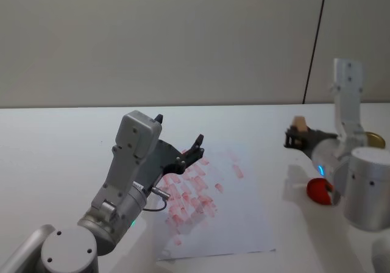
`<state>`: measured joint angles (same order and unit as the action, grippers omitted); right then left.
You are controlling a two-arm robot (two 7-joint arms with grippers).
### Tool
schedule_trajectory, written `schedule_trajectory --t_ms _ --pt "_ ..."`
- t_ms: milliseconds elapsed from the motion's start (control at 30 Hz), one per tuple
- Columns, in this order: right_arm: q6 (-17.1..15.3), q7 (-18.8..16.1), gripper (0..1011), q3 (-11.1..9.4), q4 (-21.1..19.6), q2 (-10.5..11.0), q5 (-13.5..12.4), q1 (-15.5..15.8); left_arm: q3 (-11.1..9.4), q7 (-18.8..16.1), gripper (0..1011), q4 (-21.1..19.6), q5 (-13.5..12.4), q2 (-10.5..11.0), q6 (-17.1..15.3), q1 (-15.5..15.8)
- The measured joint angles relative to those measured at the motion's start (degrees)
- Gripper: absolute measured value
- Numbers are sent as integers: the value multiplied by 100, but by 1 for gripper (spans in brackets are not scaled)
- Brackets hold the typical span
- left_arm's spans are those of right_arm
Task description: Use the one hand to pick up the stamp and affix it onto the A4 paper.
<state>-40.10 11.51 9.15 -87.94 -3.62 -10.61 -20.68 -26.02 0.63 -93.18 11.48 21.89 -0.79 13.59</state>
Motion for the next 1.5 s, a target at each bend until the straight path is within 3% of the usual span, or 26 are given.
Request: schedule_trajectory --t_ms 400,800,1167,1500 --pt "-73 189 219 -180 -347 186 -31 545 0 0 993 0 0 0 0 0" --pt "-58 219 222 -285 -360 260 -5 771 0 0 993 0 0 0 0 0" --pt "61 76 580 -317 -285 282 84 837 0 0 993 0 0 0 0 0" --pt "469 -211 888 -333 -436 350 253 963 0 0 993 0 0 0 0 0"
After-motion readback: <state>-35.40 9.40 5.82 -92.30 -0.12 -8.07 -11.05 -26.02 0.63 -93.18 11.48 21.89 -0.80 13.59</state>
